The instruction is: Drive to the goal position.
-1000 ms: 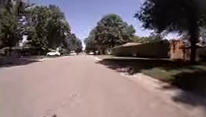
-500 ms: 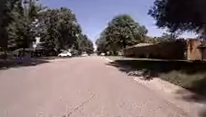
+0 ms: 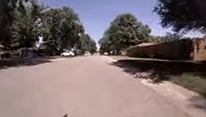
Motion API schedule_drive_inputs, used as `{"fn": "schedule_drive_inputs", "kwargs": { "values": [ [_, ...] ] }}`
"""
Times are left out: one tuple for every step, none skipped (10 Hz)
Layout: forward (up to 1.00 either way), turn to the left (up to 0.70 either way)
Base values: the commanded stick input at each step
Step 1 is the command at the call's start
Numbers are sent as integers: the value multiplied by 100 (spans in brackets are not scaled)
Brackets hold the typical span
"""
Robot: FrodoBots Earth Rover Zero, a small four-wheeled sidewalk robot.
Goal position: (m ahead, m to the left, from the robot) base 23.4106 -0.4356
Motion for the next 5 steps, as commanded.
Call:
{"fn": "schedule_drive_inputs", "kwargs": {
  "values": [
    [70, 0],
    [70, 0],
    [70, 0],
    [70, 0],
    [70, 0]
  ]
}}
